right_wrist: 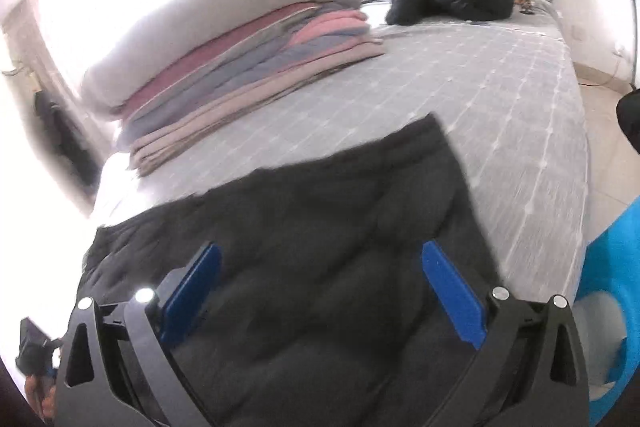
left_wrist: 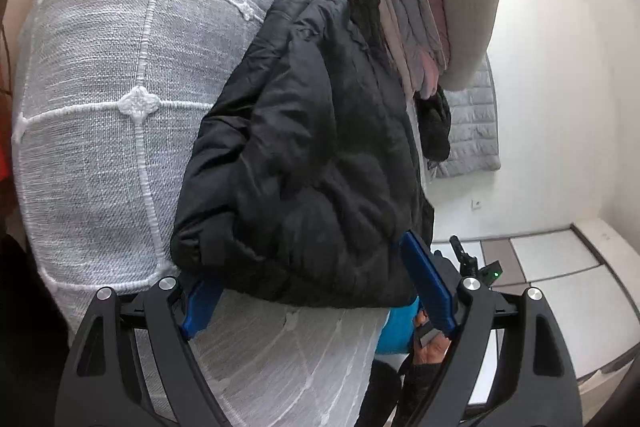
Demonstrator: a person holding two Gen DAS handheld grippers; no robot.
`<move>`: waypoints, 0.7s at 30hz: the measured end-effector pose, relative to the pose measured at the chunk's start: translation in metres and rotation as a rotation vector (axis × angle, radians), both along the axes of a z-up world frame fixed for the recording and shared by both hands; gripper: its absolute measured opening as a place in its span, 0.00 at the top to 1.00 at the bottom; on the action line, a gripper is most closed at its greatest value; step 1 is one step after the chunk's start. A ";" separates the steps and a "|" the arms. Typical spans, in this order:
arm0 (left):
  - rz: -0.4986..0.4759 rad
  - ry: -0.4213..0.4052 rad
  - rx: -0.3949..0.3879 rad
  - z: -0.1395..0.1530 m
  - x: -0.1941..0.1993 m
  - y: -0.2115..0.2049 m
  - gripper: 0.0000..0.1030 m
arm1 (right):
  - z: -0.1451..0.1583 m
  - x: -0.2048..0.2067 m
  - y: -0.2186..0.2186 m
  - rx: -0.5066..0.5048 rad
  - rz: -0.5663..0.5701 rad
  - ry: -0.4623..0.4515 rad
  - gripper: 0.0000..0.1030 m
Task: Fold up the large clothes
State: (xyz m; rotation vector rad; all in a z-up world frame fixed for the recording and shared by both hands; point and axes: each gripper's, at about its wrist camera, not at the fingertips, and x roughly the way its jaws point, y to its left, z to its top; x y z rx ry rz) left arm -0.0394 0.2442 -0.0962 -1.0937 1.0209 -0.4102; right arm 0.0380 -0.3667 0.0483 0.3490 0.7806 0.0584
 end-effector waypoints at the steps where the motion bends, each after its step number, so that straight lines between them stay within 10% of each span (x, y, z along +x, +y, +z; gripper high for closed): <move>1: 0.013 -0.003 0.001 0.000 0.001 -0.001 0.23 | -0.006 0.012 -0.005 -0.024 -0.026 0.019 0.06; 6: 0.033 -0.026 0.035 0.003 0.008 -0.007 0.23 | -0.088 0.064 -0.039 0.010 -0.104 0.301 0.05; 10: 0.054 -0.032 0.078 0.005 0.014 -0.011 0.23 | -0.082 0.062 -0.038 0.017 -0.094 0.298 0.05; 14: 0.088 -0.019 0.109 0.006 0.018 -0.016 0.22 | -0.039 0.029 -0.038 0.041 -0.092 0.078 0.05; 17: 0.098 -0.021 0.126 0.009 0.024 -0.023 0.21 | -0.082 0.052 -0.042 0.027 -0.052 0.301 0.05; 21: 0.107 -0.027 0.139 0.011 0.028 -0.028 0.21 | -0.069 0.054 -0.046 0.066 -0.063 0.308 0.05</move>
